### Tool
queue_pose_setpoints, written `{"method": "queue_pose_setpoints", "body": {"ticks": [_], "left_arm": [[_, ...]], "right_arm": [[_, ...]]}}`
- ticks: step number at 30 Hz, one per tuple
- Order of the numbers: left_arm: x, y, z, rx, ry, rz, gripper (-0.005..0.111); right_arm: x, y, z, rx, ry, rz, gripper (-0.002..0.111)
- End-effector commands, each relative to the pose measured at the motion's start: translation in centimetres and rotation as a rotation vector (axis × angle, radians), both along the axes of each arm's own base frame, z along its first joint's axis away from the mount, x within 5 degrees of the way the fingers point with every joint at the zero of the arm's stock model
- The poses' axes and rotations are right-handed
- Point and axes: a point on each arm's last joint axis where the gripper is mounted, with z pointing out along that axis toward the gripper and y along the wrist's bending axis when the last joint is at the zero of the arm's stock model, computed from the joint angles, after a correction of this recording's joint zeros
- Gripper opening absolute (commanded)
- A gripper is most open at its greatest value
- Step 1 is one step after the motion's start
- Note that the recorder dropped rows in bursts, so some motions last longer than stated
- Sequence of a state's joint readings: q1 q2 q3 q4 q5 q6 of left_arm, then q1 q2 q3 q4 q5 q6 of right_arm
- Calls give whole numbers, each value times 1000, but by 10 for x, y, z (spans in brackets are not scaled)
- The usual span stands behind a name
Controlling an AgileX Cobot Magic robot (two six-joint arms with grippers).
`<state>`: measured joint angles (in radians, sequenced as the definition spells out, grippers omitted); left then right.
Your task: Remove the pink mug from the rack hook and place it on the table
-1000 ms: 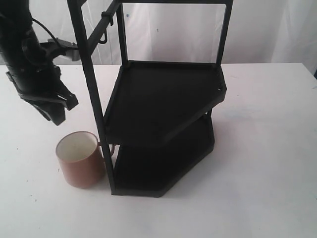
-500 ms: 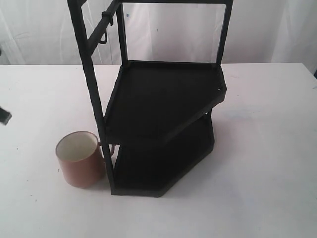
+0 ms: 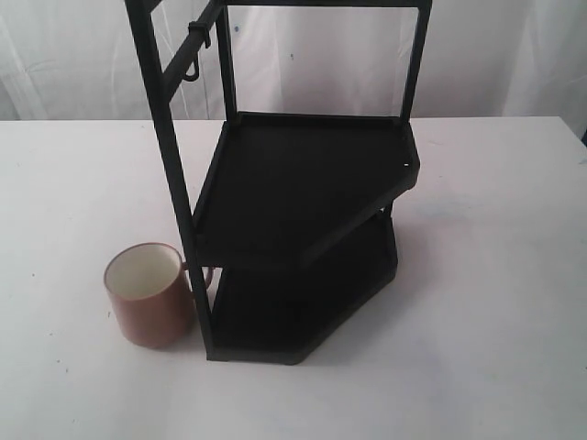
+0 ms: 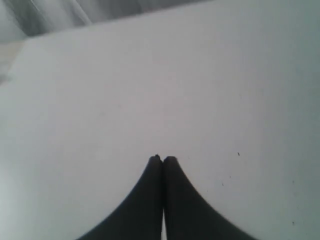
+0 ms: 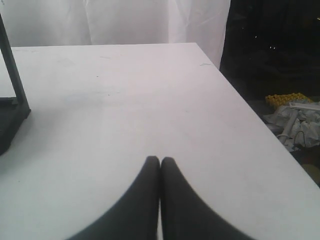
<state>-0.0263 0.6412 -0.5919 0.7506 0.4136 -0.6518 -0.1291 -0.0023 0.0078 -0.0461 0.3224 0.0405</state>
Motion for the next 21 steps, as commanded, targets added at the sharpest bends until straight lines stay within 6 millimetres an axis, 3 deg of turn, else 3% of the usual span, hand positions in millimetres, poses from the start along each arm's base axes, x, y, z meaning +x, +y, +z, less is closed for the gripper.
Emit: {"method": "queue_pose_setpoints", "body": {"ticks": [1,5,10,14,21], "left_arm": [[-52,4,4,9,-118,29,0],[-80,-3,-6,-118,-181,-20,0],[-80,-26,-34,-235,-211,-247,0],[-75,-29,-36,-112,-269,-336,0],[-73,-22,-63,123,-93,-347,0]], "right_arm": [[0,0,3,-3,-13,-7,0],[0,0,3,-3,-13,-7,0],[0,0,3,-3,-13,-7,0],[0,0,3,-3,-13,-7,0],[0,0,3,-3,-13,-7,0]]}}
